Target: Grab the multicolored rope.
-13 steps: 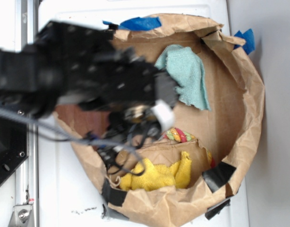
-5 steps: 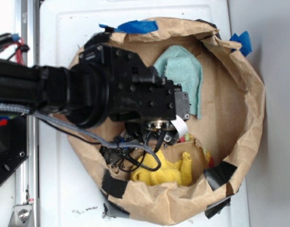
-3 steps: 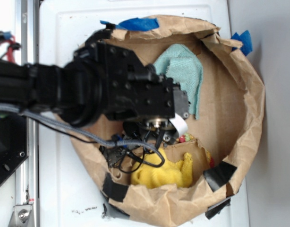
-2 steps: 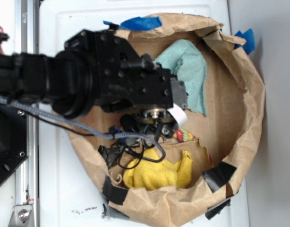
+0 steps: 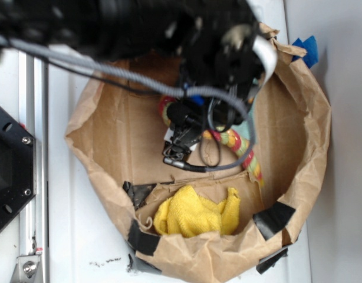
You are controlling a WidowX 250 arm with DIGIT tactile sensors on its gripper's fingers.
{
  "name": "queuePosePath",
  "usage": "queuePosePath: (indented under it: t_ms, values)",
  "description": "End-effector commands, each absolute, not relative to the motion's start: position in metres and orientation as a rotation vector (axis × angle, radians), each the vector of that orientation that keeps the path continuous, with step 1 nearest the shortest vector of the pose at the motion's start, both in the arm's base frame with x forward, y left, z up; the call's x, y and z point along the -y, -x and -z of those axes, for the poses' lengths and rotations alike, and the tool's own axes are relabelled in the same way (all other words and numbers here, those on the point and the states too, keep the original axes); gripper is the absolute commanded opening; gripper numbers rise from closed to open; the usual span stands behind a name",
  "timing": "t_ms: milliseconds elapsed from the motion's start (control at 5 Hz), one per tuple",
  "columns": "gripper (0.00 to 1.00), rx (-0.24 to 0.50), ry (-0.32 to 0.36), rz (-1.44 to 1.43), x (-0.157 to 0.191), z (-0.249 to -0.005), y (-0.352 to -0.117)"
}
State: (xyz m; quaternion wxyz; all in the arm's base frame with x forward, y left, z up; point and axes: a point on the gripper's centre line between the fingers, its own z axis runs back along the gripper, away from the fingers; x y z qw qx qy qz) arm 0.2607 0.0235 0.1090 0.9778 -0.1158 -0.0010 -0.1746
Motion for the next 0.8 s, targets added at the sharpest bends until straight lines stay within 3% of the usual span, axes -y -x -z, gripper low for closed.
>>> queuePosePath:
  t_ms: [0, 200, 400, 600]
  values:
    - [0.00, 0.040, 0.107, 0.153, 0.001, -0.147, -0.261]
    - [0.00, 0.093, 0.030, 0.001, 0.002, -0.154, -0.264]
    - [0.00, 0.056, 0.076, -0.027, 0.002, -0.167, -0.271]
    - [0.00, 0.058, 0.031, -0.037, 0.006, -0.171, -0.266]
